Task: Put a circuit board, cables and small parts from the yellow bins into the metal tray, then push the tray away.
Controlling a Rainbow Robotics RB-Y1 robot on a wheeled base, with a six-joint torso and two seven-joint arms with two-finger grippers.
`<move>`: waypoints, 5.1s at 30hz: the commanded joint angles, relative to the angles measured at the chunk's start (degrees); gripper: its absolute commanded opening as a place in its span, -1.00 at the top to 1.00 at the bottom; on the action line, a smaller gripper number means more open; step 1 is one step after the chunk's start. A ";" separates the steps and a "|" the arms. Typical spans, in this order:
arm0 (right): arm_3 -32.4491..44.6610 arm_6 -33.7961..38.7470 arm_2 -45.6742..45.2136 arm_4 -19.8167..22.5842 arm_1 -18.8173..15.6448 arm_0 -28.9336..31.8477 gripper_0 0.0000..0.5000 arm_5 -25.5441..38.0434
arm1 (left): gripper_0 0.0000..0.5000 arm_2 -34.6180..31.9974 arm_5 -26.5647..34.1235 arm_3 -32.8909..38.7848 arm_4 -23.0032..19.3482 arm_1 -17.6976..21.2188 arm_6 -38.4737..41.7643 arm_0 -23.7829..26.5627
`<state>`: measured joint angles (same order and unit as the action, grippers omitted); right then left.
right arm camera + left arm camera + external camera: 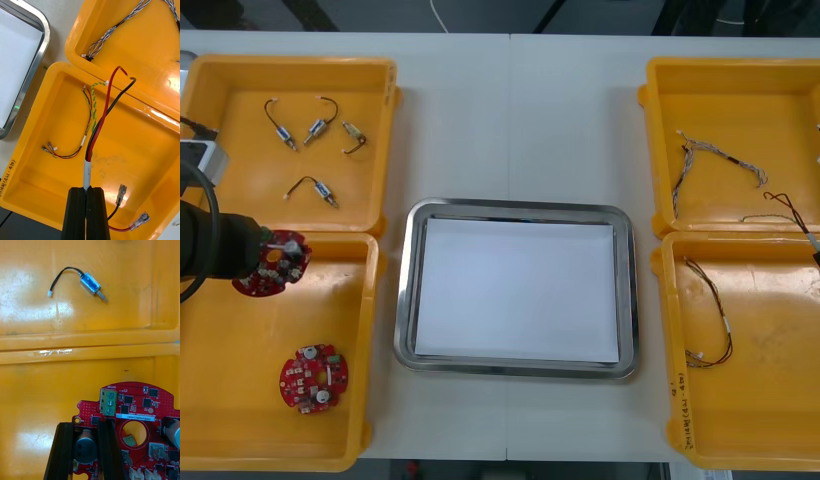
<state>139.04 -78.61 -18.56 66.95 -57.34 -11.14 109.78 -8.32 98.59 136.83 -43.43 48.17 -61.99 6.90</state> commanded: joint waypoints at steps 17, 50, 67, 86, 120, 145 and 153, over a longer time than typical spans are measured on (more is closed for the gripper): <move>0.00 -1.72 0.45 -0.32 -2.25 -1.34 1.00 0.22 | 1.00 22.65 2.66 1.42 2.21 -0.09 12.07 19.03; 0.00 -1.72 0.28 -0.06 -2.25 -1.42 1.00 0.22 | 0.99 59.65 -9.12 -18.09 18.12 -9.94 36.41 33.79; 0.00 -1.63 0.28 0.03 -2.25 -1.34 1.00 0.22 | 0.53 65.36 -9.56 -18.80 20.32 -9.85 39.40 33.71; 0.00 -1.45 0.28 0.47 -2.25 -1.42 1.00 0.22 | -1.00 59.92 -6.57 -13.61 19.00 -9.15 39.58 33.71; 0.27 -2.42 29.98 7.76 -4.01 -28.58 1.00 0.22 | -1.00 22.91 4.24 -17.21 -2.18 4.12 23.40 34.32; -2.11 -16.83 53.10 -8.32 10.67 -34.12 1.00 -3.17 | -1.00 16.32 -5.43 -44.46 4.32 -0.18 14.26 42.85; -5.45 -18.68 60.83 -15.79 12.16 -34.12 1.00 -8.09 | -1.00 16.23 -11.05 -53.78 10.04 -3.52 11.98 45.66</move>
<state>134.64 -94.87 38.67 53.15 -45.87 -43.47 104.14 9.82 89.57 85.42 -36.14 46.63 -44.29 48.59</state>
